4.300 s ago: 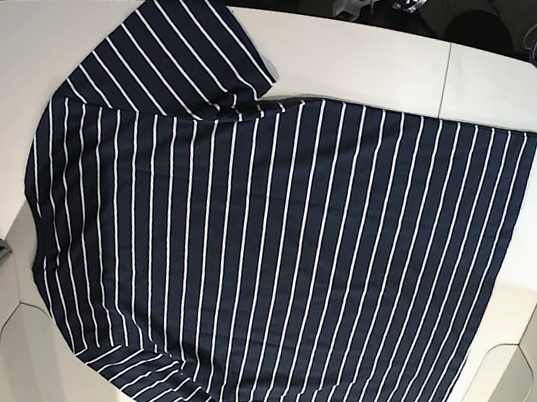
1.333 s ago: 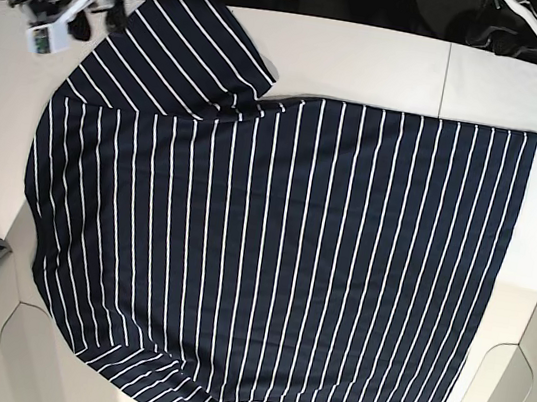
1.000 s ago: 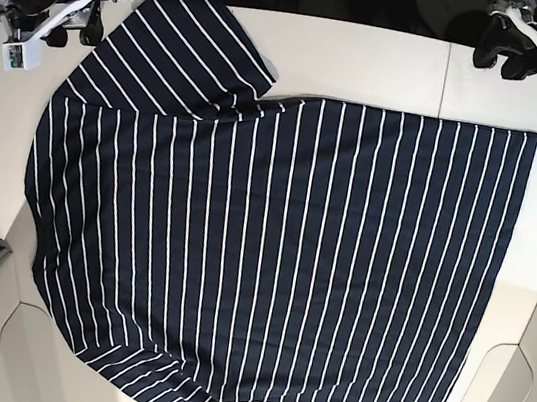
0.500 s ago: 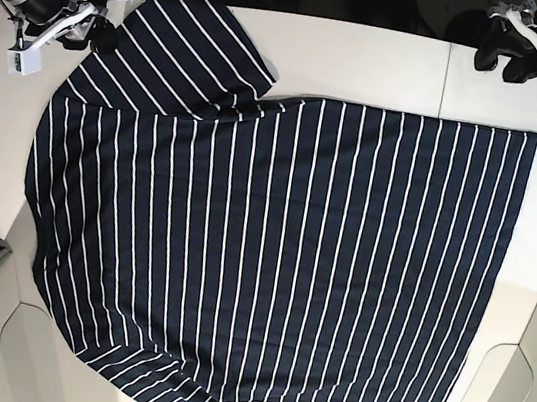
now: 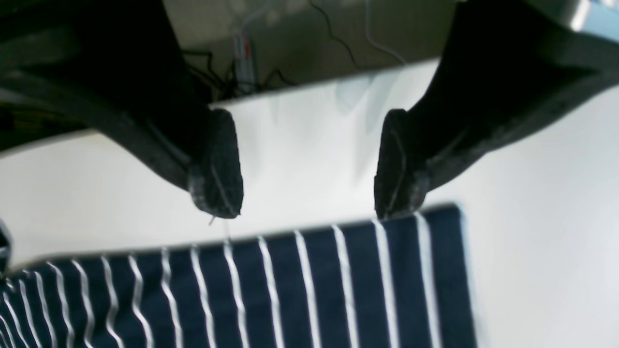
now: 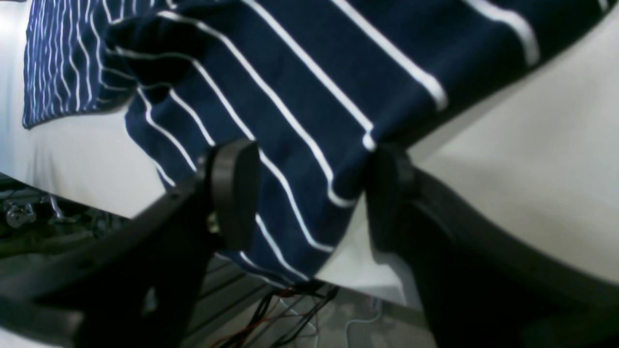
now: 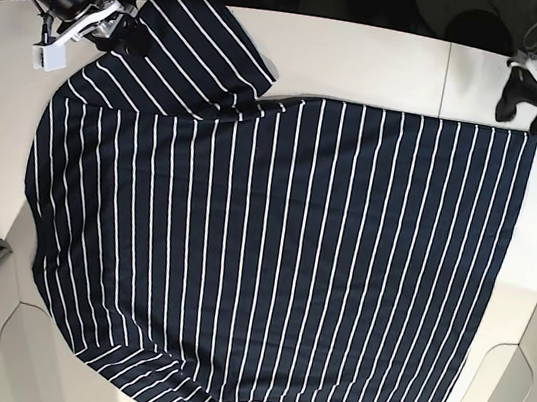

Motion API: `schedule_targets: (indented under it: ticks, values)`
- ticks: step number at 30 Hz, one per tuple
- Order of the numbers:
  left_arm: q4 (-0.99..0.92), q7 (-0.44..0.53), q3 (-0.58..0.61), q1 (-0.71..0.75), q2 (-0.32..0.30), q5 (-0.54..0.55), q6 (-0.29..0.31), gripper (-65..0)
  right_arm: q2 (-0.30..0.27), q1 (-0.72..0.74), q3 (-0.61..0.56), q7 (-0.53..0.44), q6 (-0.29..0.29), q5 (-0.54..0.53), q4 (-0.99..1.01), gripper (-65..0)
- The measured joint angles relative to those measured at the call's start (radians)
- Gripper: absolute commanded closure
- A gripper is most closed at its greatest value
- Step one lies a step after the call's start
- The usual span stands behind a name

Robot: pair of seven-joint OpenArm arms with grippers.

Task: Fold the T-shirt properly
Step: 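Move both grippers down to the shirt's shoulder corners and grasp them, then lift the shoulder corners with both grippers and fold them over the shirt body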

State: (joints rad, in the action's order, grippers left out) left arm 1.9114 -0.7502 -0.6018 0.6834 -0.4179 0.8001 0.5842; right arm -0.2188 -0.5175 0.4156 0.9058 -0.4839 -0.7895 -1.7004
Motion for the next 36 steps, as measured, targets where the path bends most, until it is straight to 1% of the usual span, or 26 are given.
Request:
schedule_targets:
  ticks: [6, 9, 13, 15, 17, 20, 24, 27, 28, 29, 30, 32, 36]
  values:
    - [-0.208, -0.003, 0.000, -0.141, -0.077, -0.001, -0.005, -45.2, 0.000, 0.000, 0.000, 0.001, 0.000, 0.004, 0.000, -34.7]
    - [-0.301, 0.002, 0.000, -0.192, -0.106, 0.047, 0.000, -45.2, 0.000, 0.000, -0.001, 0.000, 0.000, 0.005, 0.000, -34.7]
    - [-0.413, -0.002, 0.000, -0.225, -0.119, 0.041, 0.001, -45.2, 0.000, 0.000, -0.001, 0.001, 0.000, 0.005, 0.000, -34.7]
    - [-0.463, -0.003, 0.000, -0.235, -0.120, 0.041, 0.020, -45.2, 0.000, 0.000, -0.001, 0.000, -0.001, 0.005, 0.000, -34.7]
    - [-0.496, 0.006, 0.000, -0.239, -0.126, 0.068, 0.029, -45.2, 0.000, 0.000, -0.001, 0.000, 0.000, 0.005, 0.000, -34.7]
    - [-0.531, 0.009, 0.000, -0.246, -0.128, 0.104, 0.049, -45.1, 0.000, 0.000, -0.001, 0.001, 0.000, 0.005, 0.000, -34.7]
    - [-0.537, 0.014, 0.002, -0.246, -0.128, 0.108, 0.051, -45.1, 0.000, 0.000, -0.001, 0.001, 0.000, 0.005, 0.000, -34.7]
    - [-0.537, 0.018, 0.034, -0.246, -0.131, 0.108, 0.052, -45.1, 0.000, 0.000, -0.001, 0.001, -0.001, 0.005, 0.000, -34.7]
    - [-0.537, 0.018, 0.050, -0.246, -0.131, 0.111, 0.060, -45.1, 0.000, 0.000, -0.001, 0.000, 0.000, 0.004, 0.000, -34.7]
    - [-0.537, 0.018, 0.068, -0.246, -0.132, 0.111, 0.094, -45.1, 0.000, 0.000, -0.001, 0.000, 0.000, 0.001, 0.000, -34.7]
    - [-0.537, 0.018, 0.086, -0.246, -0.132, 0.116, 0.103, -45.1, 0.001, 0.000, -0.001, 0.001, 0.000, 0.000, 0.000, -34.7]
    - [-0.536, 0.029, 0.112, -0.247, -0.134, 0.122, 0.109, -45.1, 0.014, 0.000, -0.001, 0.001, 0.000, 0.000, 0.000, -34.7]
    - [-0.535, 0.030, 0.123, -0.249, -0.134, 0.126, 0.112, -45.1, 0.038, 0.000, -0.001, 0.008, 0.000, -0.004, 0.000, -34.7]
